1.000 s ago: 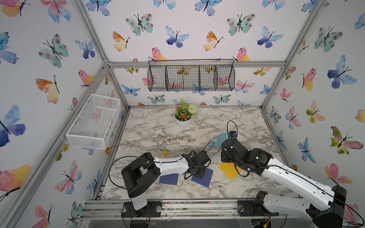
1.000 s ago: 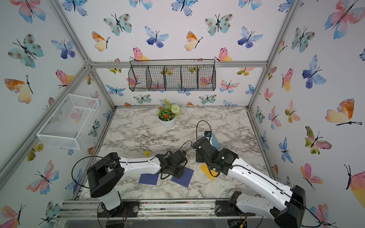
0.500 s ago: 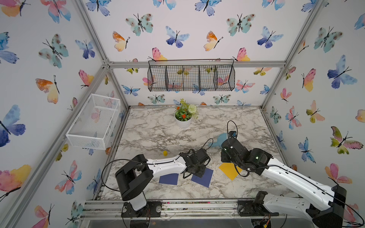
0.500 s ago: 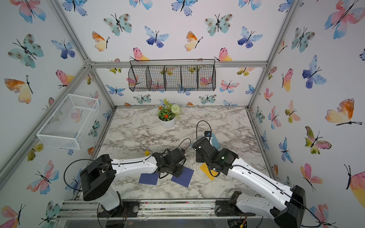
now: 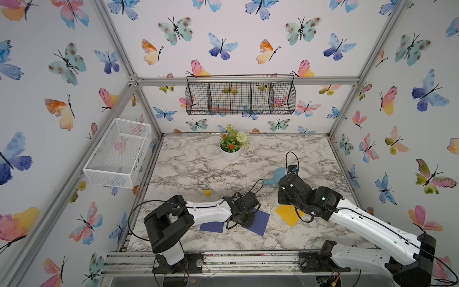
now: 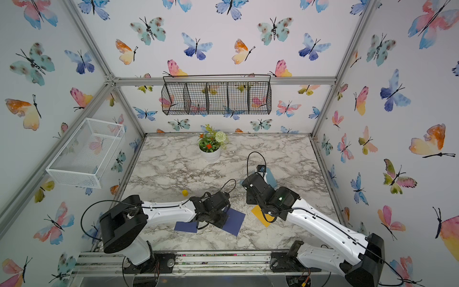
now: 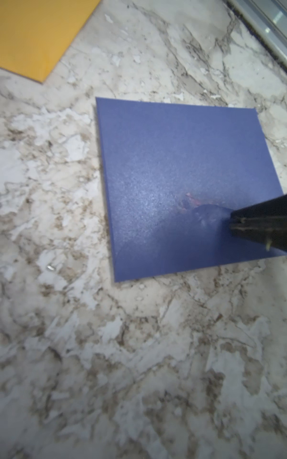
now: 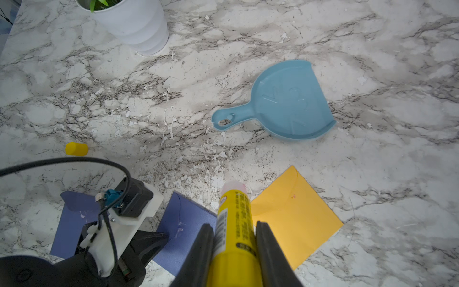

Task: Seal the envelope with a glue stick
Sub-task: Seal the envelope at the center of the board.

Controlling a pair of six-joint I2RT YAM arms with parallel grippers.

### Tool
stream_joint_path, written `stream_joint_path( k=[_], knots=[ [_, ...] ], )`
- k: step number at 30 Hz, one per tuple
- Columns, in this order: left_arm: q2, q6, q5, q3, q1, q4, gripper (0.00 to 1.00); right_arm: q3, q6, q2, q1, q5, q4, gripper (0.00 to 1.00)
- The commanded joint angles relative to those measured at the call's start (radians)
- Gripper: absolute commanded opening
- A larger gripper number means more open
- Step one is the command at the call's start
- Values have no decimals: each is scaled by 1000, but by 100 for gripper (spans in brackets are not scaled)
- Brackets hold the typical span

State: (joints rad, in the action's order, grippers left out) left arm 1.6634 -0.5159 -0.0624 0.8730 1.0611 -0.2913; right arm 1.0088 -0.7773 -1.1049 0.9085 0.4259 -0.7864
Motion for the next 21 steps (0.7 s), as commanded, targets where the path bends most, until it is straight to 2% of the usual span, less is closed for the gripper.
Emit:
stream_joint_path(
  k=[1, 14, 21],
  knots=[
    [51, -5, -11, -24, 0, 0, 3, 4, -10, 13, -5, 11, -34, 2],
    [185, 45, 196, 125, 5, -160, 9, 26, -7, 15, -5, 50, -62, 3],
    [234, 62, 203, 152, 17, -175, 12, 61, -60, 42, -13, 165, -178, 3]
  ],
)
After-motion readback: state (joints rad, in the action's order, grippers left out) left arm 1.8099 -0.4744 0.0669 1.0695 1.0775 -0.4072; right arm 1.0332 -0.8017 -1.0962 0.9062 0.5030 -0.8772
